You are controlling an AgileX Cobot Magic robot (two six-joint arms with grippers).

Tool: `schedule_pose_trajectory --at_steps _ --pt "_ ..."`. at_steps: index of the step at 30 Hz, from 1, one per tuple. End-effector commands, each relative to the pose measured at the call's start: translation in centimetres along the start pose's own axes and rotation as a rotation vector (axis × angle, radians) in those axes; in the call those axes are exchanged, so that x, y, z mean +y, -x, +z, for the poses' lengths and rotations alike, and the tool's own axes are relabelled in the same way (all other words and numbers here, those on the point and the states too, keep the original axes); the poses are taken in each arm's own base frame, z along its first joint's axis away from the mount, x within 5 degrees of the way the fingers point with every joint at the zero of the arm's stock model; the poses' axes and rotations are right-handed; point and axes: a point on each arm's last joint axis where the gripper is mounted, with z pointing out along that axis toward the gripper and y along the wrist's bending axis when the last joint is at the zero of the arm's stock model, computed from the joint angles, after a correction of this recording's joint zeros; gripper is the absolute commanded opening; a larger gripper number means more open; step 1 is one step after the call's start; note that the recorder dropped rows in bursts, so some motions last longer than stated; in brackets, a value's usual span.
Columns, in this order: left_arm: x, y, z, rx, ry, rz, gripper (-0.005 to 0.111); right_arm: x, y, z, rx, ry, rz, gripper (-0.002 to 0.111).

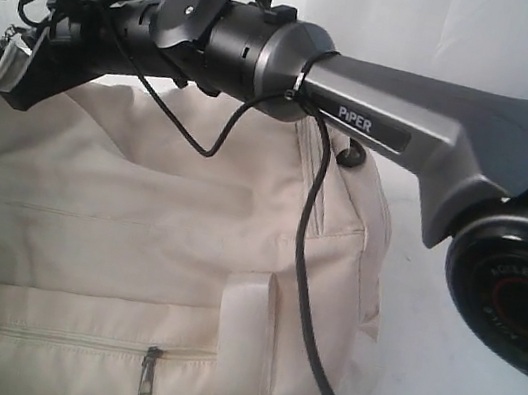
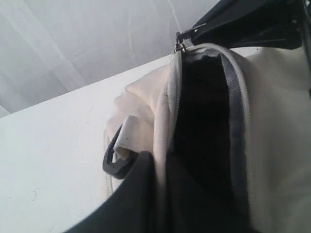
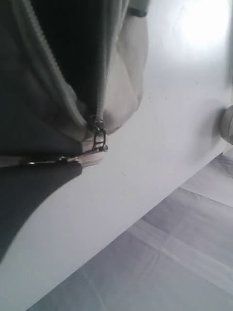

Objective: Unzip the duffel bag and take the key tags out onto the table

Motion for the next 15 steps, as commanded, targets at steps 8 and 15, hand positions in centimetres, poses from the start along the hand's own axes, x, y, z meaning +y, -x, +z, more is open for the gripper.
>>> schedule_pose_trajectory --at_steps 8,15 --pt "0.9 -1.1 -1.0 0.117 0.097 -0.033 0.0 -6.1 -1.6 0.0 -0.048 -0.214 0.129 0.0" --pt "0.9 -1.2 -1.0 0.128 0.106 -0.063 0.0 -9.0 -3.2 -1.9 0.022 -0.14 0.163 0.0"
